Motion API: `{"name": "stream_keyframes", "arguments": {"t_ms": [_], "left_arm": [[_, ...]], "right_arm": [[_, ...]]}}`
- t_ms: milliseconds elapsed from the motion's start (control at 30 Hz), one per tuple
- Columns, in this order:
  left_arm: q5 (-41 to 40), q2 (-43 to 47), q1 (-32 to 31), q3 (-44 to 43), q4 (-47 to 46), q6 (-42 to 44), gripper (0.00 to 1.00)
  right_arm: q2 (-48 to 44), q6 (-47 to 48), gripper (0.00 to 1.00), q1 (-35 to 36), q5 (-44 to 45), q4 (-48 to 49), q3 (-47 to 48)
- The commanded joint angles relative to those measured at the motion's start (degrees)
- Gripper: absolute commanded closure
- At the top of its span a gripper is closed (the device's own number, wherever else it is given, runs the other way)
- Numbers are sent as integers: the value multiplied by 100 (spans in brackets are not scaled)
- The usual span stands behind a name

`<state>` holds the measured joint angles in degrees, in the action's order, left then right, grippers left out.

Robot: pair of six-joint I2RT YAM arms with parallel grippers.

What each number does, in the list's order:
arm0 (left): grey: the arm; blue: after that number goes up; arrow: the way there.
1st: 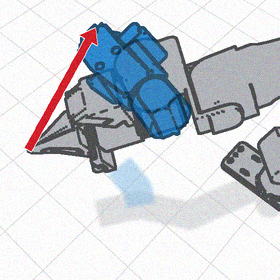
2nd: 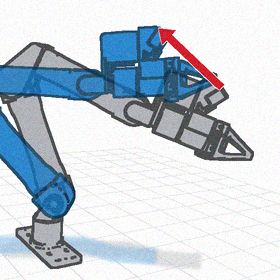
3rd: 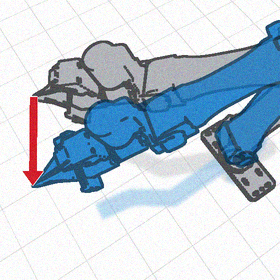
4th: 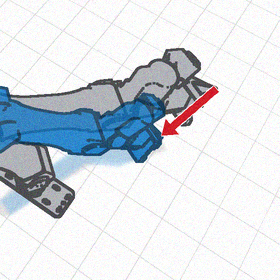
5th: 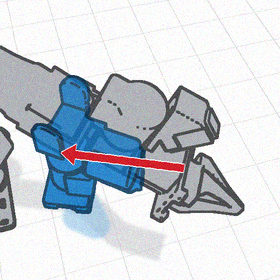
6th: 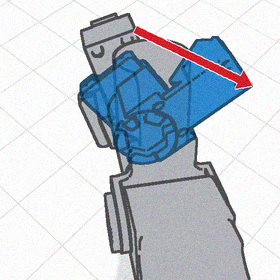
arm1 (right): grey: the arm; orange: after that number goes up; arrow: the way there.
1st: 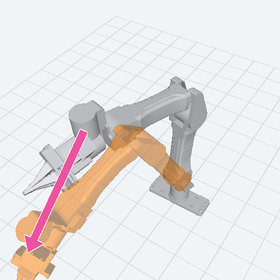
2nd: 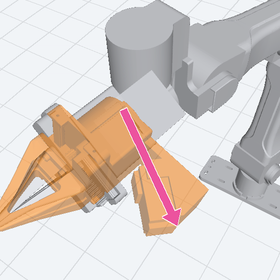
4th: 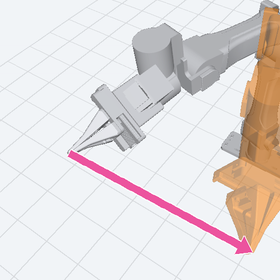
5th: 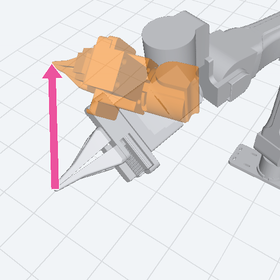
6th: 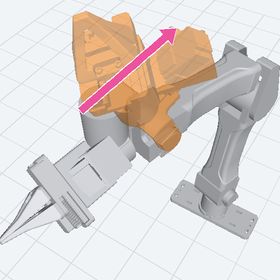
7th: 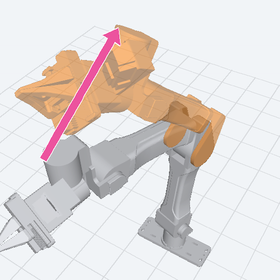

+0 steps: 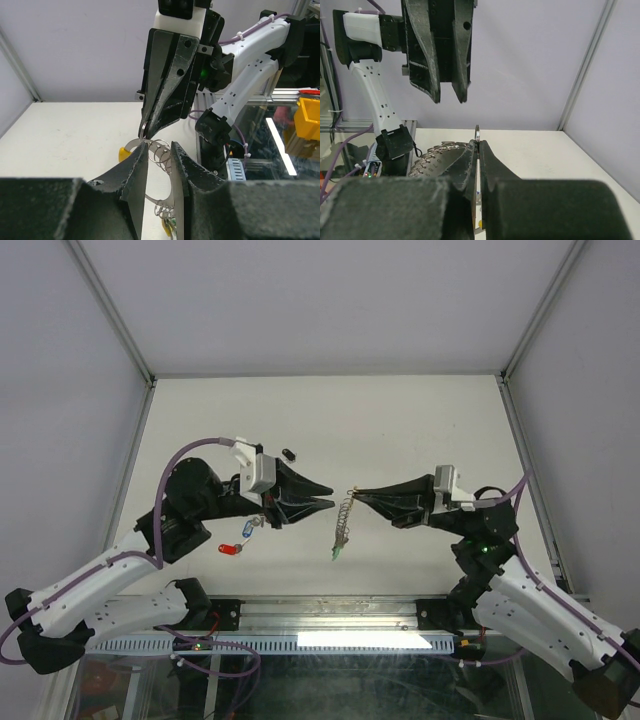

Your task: Put the keys on the keyring

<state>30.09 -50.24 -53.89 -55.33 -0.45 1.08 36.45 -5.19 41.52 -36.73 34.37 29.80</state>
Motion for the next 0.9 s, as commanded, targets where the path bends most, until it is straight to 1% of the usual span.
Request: {"name": "stream_keyframes", "arguments": {"t_ms": [0,33,100,167,267,367,533,867], "left_arm": [[-333,301,44,-67,108,139,77],[-364,314,43,-51,145,152,78],[-367,337,43,-44,205,179,78],[-343,354,43,-14,232,190,79],[-275,381,45,40,246,216,79],[-183,415,39,78,247,272,80],[19,477,44,160,276,360,83],[-57,662,45,265,361,441,85]], "right_arm": [[-31,345,100,23,-5,763,54],[-29,478,100,23,-199,997,-39],[62,868,100,23,-802,1119,-18],[231,978,100,23,-1093,1269,76],[486,1329,100,23,-1804,1571,165],[695,1665,100,23,-2155,1640,290],[993,1676,100,30,-2174,1745,475],[1185,1340,100,32,-1849,1794,500]]}}
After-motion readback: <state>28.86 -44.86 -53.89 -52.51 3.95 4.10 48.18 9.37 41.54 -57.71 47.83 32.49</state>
